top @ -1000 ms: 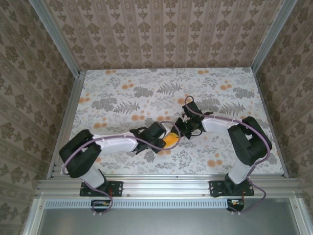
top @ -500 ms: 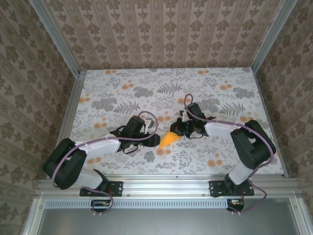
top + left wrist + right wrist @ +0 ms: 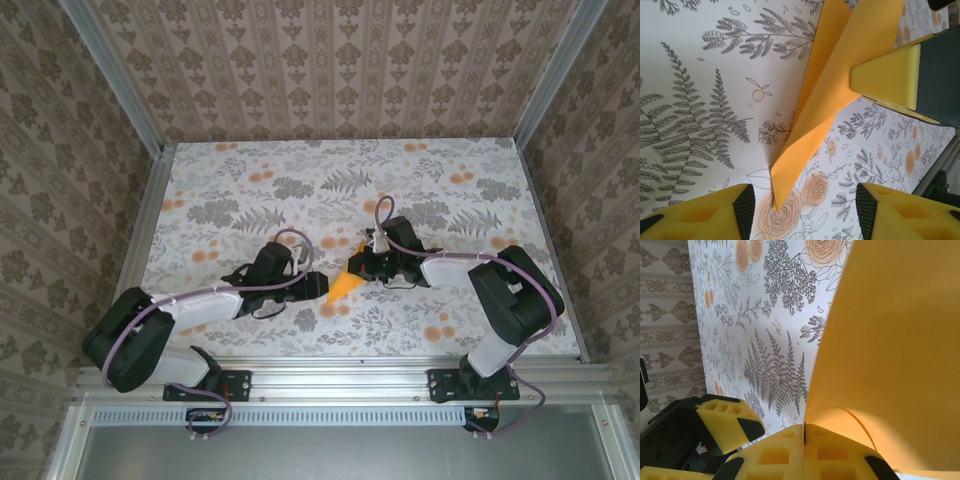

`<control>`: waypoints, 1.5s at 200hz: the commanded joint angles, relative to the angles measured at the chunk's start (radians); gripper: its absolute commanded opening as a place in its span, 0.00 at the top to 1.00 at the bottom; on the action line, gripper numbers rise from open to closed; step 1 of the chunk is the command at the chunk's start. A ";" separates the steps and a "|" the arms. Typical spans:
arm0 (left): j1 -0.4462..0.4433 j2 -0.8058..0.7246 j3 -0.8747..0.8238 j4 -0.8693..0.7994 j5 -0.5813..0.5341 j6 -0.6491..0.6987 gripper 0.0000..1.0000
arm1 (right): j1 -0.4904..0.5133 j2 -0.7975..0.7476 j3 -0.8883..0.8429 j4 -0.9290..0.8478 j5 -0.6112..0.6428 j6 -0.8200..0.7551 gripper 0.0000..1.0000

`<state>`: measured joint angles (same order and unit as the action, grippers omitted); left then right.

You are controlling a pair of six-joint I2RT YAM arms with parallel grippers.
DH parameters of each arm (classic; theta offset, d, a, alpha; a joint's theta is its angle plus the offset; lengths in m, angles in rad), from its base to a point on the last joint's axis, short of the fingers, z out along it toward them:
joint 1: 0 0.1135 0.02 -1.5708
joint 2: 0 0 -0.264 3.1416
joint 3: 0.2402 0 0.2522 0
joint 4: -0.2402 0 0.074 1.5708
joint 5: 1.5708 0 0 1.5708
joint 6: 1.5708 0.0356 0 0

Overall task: Fold a paper plane with a square sheet of paper (pick it up from the middle)
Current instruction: Fold the wing for the fifth time at the center of the table.

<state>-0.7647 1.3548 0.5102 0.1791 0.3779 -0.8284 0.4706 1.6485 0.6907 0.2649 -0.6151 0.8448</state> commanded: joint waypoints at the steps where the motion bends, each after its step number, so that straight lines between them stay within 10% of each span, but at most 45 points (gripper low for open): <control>1: -0.021 0.011 0.023 -0.007 0.017 -0.013 0.47 | -0.014 0.007 -0.026 0.073 -0.032 -0.011 1.00; 124: -0.134 0.197 0.149 -0.160 -0.101 -0.009 0.94 | -0.035 -0.011 -0.053 0.103 -0.037 0.014 1.00; 300: -0.171 0.253 0.206 -0.259 -0.182 0.014 0.97 | -0.046 -0.043 -0.122 -0.022 0.037 -0.060 1.00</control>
<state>-0.9291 1.5887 0.6968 -0.0341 0.2111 -0.8486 0.4267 1.6218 0.5785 0.3061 -0.6178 0.8268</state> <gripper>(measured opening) 0.047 0.054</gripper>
